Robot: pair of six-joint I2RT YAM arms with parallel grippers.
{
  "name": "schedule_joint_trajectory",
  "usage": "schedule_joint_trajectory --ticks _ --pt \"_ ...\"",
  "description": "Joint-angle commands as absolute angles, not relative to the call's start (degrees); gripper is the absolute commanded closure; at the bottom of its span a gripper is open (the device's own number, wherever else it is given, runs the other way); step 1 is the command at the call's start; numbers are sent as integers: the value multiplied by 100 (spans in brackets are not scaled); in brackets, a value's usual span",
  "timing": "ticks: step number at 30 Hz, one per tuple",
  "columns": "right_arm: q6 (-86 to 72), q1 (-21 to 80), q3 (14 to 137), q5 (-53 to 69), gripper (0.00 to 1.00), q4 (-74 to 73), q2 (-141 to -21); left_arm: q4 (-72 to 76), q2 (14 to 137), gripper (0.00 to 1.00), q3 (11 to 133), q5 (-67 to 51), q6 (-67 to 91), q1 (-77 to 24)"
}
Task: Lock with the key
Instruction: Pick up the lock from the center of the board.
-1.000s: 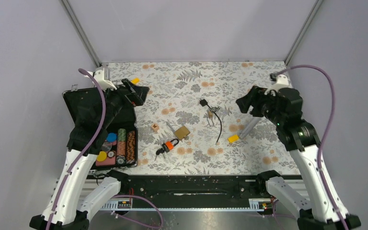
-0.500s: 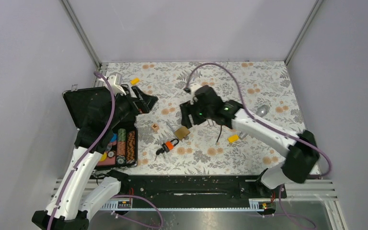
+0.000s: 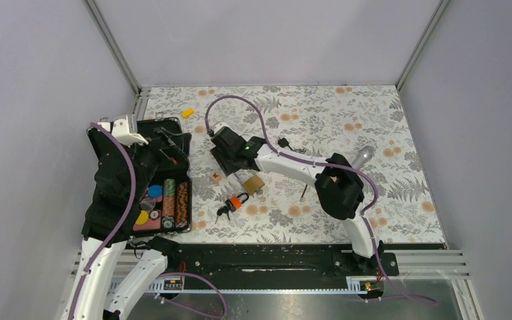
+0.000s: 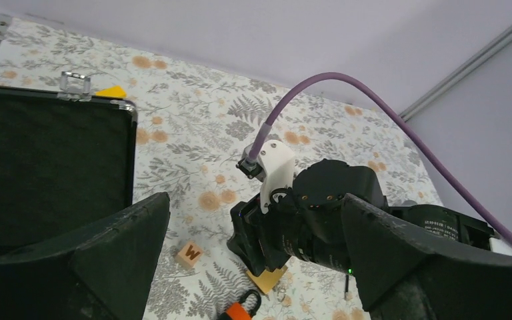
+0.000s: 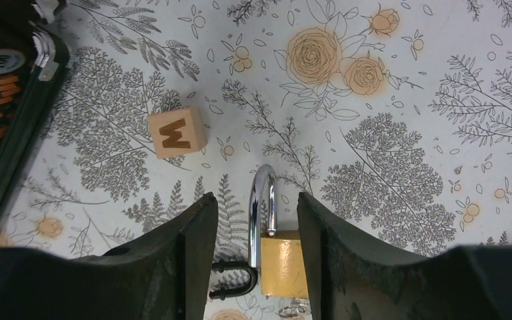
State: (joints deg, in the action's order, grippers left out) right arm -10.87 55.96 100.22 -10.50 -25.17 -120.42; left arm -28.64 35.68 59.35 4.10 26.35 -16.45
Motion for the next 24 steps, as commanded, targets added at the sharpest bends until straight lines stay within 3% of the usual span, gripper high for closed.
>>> schedule_joint_trajectory --ticks 1,6,18,24 --pt "-1002 5721 10539 -1746 46 -2922 -12390 -2923 3506 1 6057 835 2417 -1655" --pt "-986 5745 10759 -1862 52 -3233 -12747 -2954 3487 1 5979 1074 2373 -1659" --pt "-809 5739 11119 -1697 100 -3615 -12954 -2956 3571 1 5917 884 2364 -1657" --pt "-907 5726 10994 -2132 100 -3605 -12271 -2952 3665 1 5950 659 2430 -1660"
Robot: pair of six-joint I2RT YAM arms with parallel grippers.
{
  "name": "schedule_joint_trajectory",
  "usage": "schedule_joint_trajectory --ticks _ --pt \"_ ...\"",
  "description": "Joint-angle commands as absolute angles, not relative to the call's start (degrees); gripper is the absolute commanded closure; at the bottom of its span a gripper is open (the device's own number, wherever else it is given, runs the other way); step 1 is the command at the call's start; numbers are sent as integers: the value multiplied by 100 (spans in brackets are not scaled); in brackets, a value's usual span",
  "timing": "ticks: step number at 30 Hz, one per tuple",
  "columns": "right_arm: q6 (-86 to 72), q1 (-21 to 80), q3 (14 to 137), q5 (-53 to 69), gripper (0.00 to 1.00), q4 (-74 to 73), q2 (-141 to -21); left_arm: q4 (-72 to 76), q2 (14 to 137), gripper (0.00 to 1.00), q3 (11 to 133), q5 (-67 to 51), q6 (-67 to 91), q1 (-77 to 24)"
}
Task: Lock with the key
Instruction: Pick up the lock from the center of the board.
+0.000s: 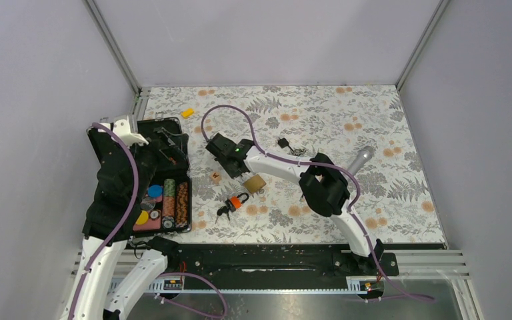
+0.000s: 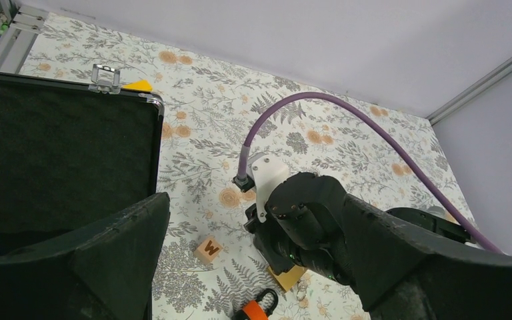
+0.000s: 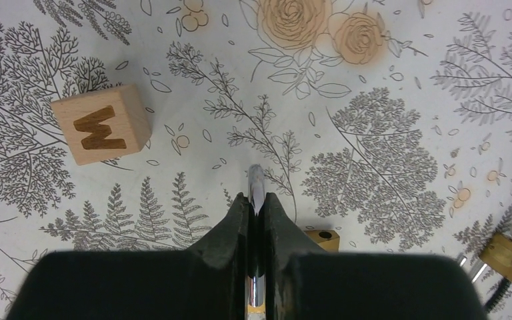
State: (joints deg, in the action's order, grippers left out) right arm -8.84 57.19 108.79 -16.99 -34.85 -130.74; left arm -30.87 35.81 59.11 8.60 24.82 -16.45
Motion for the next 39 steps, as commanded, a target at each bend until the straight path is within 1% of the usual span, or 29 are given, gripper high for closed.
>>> schedule_joint_trajectory --ticks 1,7,10,16,20,23,27,31,34,39 --pt "-919 5722 10936 -2213 100 -3572 -12099 -2953 3696 1 5958 574 2465 -1659" --pt "-1227 5613 10414 -2667 100 -3248 -10654 -2842 3867 1 5983 68 2642 -1655" --pt "-1547 5511 10038 -2799 100 -2918 -9934 -2518 3966 1 5886 -560 2784 -1655" --pt "-2300 5297 9067 -2826 100 -2006 -8489 -1186 4442 1 5548 -2207 3321 -1743" --pt "-2765 5173 8480 -2829 100 -1536 -7610 -319 4962 1 5415 -2519 3306 -2286" --pt "-3126 5134 8277 -2984 100 -1502 -7143 -168 5367 1 5596 -2081 2959 -2995" --pt "-3531 5118 7819 -3124 100 -1217 -6556 -29 5777 1 5787 -1002 2323 -4044" --pt "-3857 5051 7604 -3111 100 -1065 -6189 492 6044 1 5787 -72 1877 -4882" --pt "-4191 5004 7495 -3071 100 -1072 -6015 912 6173 1 5706 962 1519 -5524" --pt "-4569 4984 7430 -2958 100 -1124 -5768 1181 6580 1 5826 2318 1115 -6208"
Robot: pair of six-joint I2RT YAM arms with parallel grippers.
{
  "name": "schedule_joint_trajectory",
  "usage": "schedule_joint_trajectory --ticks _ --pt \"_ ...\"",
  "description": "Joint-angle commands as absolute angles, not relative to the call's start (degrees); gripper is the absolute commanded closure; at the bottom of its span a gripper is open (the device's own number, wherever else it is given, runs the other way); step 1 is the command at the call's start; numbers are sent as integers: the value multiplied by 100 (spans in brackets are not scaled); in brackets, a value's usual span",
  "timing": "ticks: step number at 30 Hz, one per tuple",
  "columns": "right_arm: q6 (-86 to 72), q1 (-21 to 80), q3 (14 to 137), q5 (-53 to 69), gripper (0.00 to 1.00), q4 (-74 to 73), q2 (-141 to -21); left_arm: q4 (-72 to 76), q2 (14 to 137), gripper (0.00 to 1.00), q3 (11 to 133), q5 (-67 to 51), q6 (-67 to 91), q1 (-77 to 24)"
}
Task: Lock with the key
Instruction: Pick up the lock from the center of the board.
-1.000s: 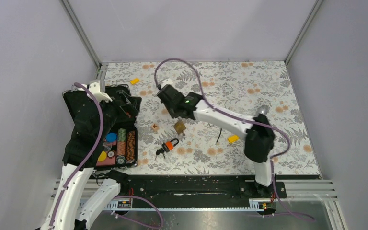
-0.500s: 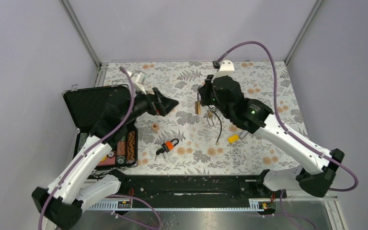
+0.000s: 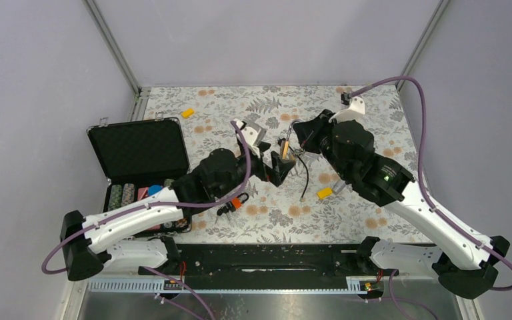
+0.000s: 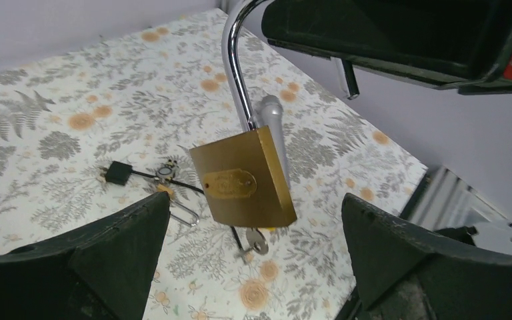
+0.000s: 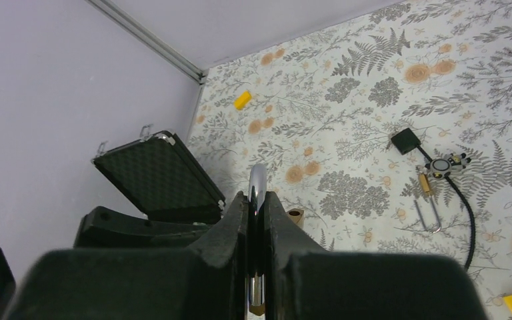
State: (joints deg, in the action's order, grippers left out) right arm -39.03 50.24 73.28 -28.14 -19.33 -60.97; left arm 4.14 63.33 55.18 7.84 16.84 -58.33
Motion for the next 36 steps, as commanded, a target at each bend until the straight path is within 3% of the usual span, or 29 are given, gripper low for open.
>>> schedule_joint_trajectory --ticks 1,5,11,15,18,20,21,24,26,28,31,36 --pt "-4609 4983 7441 -2938 100 -1160 -5745 1217 6661 1 5868 2467 1051 -6292" --pt "-4765 4976 7445 -2789 100 -1213 -5620 1046 6957 10 6188 2654 1080 -6462" --pt "-4826 4966 7387 -2711 100 -1215 -5452 806 7085 64 6445 2836 1241 -6522" --pt "-4853 4936 7307 -2733 100 -1219 -5383 811 6987 79 6356 2775 1349 -6517" --pt "-4843 4910 7255 -2704 100 -1221 -5355 735 6947 98 6345 2583 1422 -6521" --pt "-4738 4896 7214 -2681 100 -1216 -5327 639 6905 100 6363 2439 1418 -6513" --pt "-4620 4890 7227 -2654 97 -1217 -5320 615 6879 100 6363 2297 1358 -6517" --pt "-3747 4824 7401 -2246 72 -1387 -5353 467 6725 100 6381 1754 1112 -6491" --pt "-3197 4752 7365 -1939 42 -1588 -5268 305 6575 100 6410 1368 982 -6442" --pt "-2693 4649 7201 -1679 20 -1675 -5095 116 6416 100 6448 1011 861 -6345" --pt "-2103 4551 7036 -1068 9 -1751 -4839 -190 6154 100 6493 272 764 -6145" --pt "-1428 4535 7272 -101 9 -2400 -4762 -552 5948 100 6567 -474 650 -5919"
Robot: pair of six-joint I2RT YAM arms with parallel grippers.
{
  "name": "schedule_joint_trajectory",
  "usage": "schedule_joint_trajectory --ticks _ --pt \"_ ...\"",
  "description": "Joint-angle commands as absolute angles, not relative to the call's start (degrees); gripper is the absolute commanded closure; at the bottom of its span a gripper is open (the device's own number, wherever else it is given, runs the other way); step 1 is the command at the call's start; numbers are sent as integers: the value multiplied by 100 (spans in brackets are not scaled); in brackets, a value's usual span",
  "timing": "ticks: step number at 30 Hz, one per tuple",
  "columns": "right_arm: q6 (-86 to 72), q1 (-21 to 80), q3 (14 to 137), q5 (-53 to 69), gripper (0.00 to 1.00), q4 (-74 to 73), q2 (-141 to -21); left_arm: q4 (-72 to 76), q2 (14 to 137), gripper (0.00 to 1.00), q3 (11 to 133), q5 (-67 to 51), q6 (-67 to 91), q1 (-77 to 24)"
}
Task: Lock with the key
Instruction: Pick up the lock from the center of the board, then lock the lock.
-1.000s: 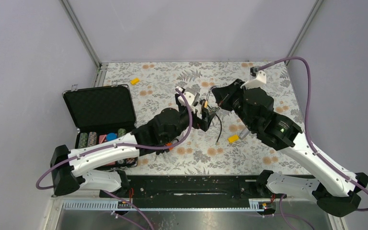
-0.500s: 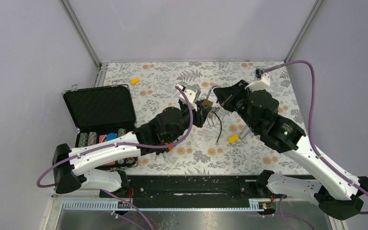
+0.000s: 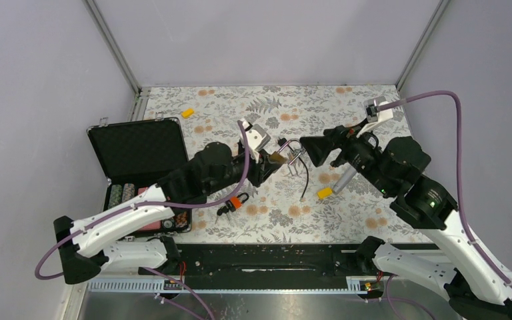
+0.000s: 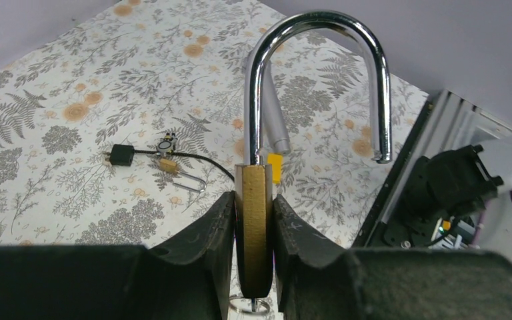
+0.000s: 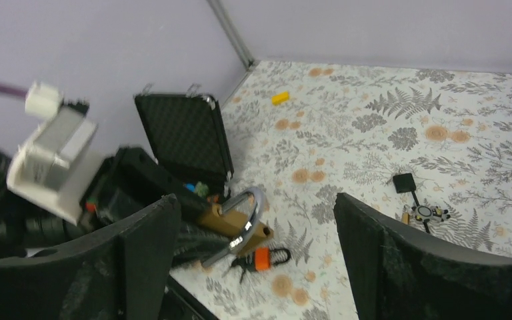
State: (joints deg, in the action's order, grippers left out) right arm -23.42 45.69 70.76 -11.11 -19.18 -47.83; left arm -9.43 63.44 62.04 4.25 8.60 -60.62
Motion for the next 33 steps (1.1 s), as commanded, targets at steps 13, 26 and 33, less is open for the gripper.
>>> schedule_joint_trajectory --ticks 13,26,33 --pt "-1535 4531 7509 1064 43 -2959 -5261 -291 5769 100 6463 -1704 844 -5645" --pt "-2202 4526 6797 1634 100 -1318 -4810 -246 5721 84 6618 -2263 1263 -5608" --pt "-2750 4526 6469 1320 100 -258 -4366 349 5637 46 6448 -2871 1446 -5576"
